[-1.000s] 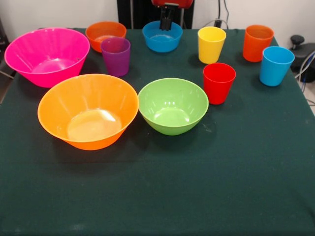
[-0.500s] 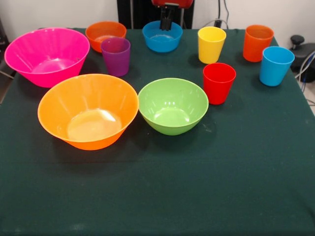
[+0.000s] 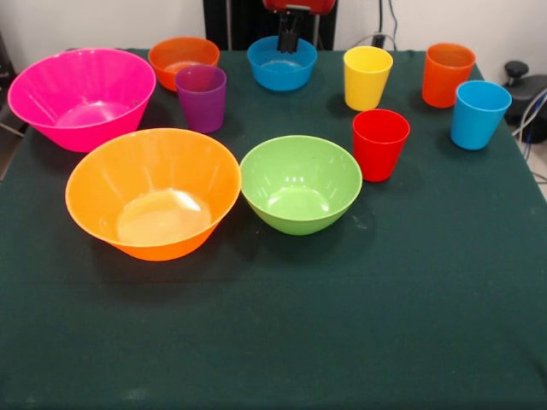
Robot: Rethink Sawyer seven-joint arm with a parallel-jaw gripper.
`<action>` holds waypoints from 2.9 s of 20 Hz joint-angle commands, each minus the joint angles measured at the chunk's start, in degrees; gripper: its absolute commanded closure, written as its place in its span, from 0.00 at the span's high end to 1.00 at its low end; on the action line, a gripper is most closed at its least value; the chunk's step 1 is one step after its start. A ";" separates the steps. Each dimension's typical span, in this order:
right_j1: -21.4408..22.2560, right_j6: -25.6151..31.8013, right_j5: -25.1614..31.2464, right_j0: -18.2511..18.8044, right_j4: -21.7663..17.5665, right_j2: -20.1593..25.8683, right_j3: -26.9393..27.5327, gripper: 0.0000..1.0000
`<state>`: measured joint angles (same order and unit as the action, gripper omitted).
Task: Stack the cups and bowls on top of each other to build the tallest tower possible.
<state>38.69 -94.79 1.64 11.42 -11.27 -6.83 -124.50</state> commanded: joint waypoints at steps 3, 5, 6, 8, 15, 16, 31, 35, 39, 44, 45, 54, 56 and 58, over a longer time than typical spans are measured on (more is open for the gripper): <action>-1.97 -6.26 2.25 -0.56 -1.50 3.47 1.21 0.00; -1.91 -6.01 2.91 -0.55 -1.45 3.48 1.41 1.00; -1.88 -6.01 3.01 -0.53 -1.41 3.50 1.40 1.00; -1.89 -5.89 3.11 -0.39 -1.47 3.59 1.42 1.00; -1.33 -5.91 3.59 -1.34 -1.24 2.92 1.87 1.00; -1.29 -6.30 3.38 -1.39 -0.98 2.89 1.67 1.00; 5.05 -9.75 10.69 -3.96 4.73 5.36 -0.18 1.00; 5.76 -10.87 12.46 -6.08 6.49 4.86 0.24 1.00; 5.71 -12.03 13.02 -8.40 8.18 4.12 0.75 1.00; 2.33 -11.68 11.12 -9.10 8.63 3.86 2.71 1.00; 1.75 -11.61 10.63 -9.07 8.59 3.89 2.95 1.00; -1.97 -10.81 6.65 -6.97 5.90 4.07 3.74 1.00; -1.24 -10.66 6.37 -6.29 5.30 4.18 2.65 1.00; -0.94 -10.50 6.10 -5.58 4.92 4.37 1.78 1.00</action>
<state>40.84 -98.62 9.01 4.12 -5.18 -6.80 -124.21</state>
